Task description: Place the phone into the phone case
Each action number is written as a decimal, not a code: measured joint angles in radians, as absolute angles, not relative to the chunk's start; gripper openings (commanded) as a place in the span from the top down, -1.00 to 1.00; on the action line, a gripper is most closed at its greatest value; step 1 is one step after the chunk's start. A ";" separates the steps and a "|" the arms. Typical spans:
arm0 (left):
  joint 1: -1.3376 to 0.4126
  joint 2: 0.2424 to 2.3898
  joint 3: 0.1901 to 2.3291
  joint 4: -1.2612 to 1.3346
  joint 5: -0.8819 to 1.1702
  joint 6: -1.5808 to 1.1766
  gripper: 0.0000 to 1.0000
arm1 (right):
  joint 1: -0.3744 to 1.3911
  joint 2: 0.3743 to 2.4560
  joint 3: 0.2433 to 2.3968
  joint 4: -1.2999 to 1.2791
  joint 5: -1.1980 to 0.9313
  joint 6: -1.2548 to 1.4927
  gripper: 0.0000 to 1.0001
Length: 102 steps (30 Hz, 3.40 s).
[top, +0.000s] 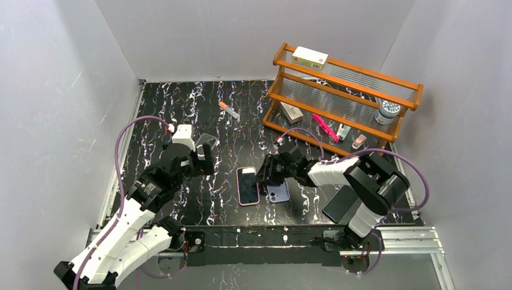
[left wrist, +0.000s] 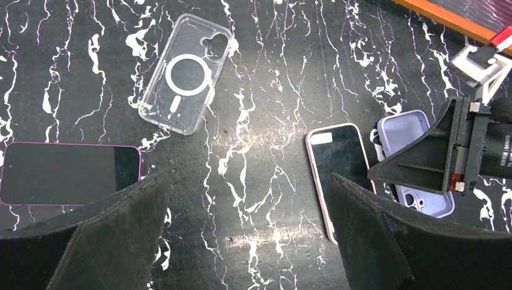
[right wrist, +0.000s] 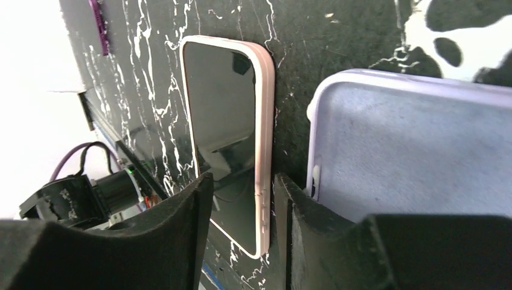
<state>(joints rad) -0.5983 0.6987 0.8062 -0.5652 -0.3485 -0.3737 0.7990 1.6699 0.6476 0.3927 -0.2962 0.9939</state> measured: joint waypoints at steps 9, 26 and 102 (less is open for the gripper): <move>-0.598 0.699 0.806 -0.565 -0.348 -0.373 -0.96 | 0.799 1.583 0.691 0.267 -0.281 0.909 0.97; -0.598 0.693 0.806 -0.566 -0.359 -0.373 -0.96 | 0.799 1.895 0.894 0.453 -0.418 0.951 0.97; 0.194 1.443 0.913 -0.682 -0.255 -0.972 -0.96 | 0.798 1.058 0.606 -0.049 -0.107 0.914 -0.94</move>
